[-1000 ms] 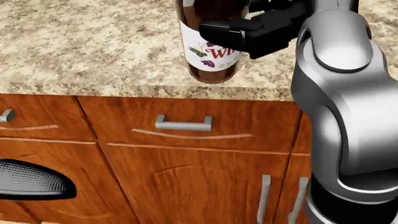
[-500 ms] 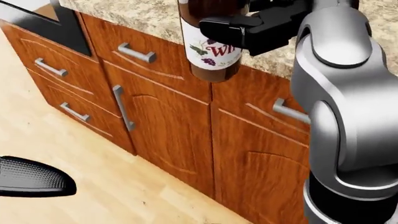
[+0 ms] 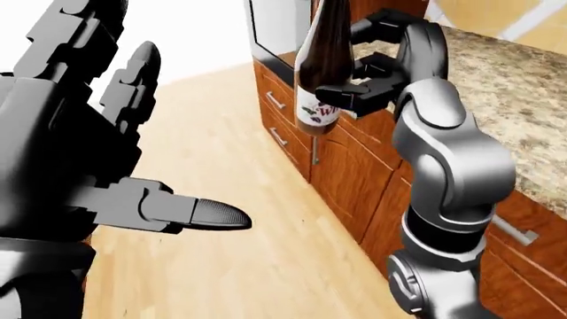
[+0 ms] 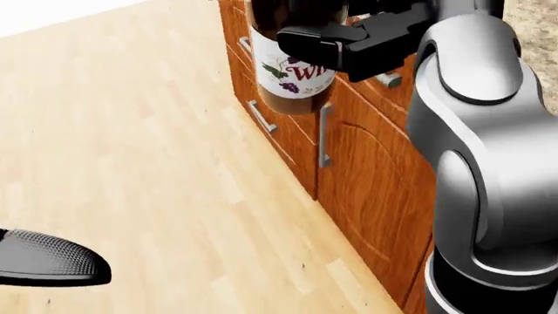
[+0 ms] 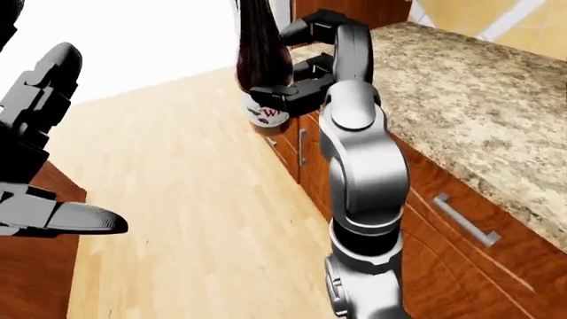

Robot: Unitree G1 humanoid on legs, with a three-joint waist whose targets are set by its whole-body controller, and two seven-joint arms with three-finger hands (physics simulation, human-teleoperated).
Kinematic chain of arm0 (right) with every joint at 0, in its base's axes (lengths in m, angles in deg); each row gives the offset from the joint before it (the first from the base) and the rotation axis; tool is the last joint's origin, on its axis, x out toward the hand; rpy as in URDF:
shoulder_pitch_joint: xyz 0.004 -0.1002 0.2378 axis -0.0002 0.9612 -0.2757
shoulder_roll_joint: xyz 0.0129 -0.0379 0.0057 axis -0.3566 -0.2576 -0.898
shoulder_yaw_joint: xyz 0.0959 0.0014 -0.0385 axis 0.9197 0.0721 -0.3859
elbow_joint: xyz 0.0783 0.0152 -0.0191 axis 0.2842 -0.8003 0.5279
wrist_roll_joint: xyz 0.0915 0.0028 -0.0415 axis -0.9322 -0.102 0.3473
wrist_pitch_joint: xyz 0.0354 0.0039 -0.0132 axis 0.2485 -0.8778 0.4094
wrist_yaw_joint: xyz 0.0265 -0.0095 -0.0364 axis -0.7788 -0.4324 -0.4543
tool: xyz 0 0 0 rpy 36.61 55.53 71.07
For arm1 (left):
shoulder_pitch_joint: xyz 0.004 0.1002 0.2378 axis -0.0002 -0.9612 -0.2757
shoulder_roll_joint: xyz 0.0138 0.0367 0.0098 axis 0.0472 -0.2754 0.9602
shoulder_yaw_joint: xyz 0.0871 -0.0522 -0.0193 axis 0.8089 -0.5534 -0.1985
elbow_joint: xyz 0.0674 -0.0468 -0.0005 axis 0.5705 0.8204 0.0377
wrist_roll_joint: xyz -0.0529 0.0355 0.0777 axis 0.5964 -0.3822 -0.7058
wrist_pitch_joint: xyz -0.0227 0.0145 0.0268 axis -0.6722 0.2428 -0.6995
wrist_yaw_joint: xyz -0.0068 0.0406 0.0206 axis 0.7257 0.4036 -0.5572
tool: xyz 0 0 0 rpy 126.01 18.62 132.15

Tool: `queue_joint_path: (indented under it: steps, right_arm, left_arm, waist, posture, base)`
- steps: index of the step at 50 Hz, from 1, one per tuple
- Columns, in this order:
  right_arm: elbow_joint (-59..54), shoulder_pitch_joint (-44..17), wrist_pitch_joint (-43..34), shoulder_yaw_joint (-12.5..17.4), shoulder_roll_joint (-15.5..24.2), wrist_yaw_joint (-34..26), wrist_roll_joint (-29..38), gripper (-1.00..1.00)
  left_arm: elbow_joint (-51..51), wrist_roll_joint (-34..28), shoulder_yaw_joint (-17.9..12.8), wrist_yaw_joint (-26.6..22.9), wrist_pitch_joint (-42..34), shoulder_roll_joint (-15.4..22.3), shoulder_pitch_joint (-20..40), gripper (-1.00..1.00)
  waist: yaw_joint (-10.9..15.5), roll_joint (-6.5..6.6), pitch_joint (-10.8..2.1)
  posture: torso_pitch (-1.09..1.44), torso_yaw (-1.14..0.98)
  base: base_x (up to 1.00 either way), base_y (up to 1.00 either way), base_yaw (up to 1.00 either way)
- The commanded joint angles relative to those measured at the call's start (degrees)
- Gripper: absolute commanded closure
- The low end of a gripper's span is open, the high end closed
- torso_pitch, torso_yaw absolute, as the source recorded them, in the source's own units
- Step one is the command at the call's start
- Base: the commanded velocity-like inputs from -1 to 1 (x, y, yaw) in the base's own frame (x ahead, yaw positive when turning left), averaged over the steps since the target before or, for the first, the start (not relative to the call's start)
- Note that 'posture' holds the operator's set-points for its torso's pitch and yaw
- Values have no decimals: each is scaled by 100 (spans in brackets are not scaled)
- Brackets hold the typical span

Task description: Move the drinks to the dining counter.

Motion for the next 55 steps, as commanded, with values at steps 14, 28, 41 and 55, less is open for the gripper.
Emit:
queue_joint_path:
  steps: [14, 28, 41, 55]
  right_arm:
    - [191, -302, 388, -71, -35, -14, -30, 100]
    - [235, -239, 409, -80, -40, -35, -9, 100]
    - [244, -265, 380, -57, -18, -54, -8, 100]
    - [275, -209, 394, -55, -17, -63, -10, 100]
  left_arm:
    - [117, -96, -118, 68, 157, 128, 206, -100]
    - [48, -152, -185, 28, 140, 58, 86, -100]
    - [83, -63, -142, 100, 176, 133, 178, -100]
    - [79, -109, -117, 78, 162, 102, 177, -100]
  waist:
    - [21, 879, -121]
    - [12, -19, -92]
    - [4, 993, -216]
    - [5, -32, -182]
  posture:
    - [0, 0]
    - [0, 0]
    - [0, 0]
    - [0, 0]
  base:
    - [0, 0, 100]
    - [0, 0, 100]
    - [0, 0, 100]
    - [0, 0, 100]
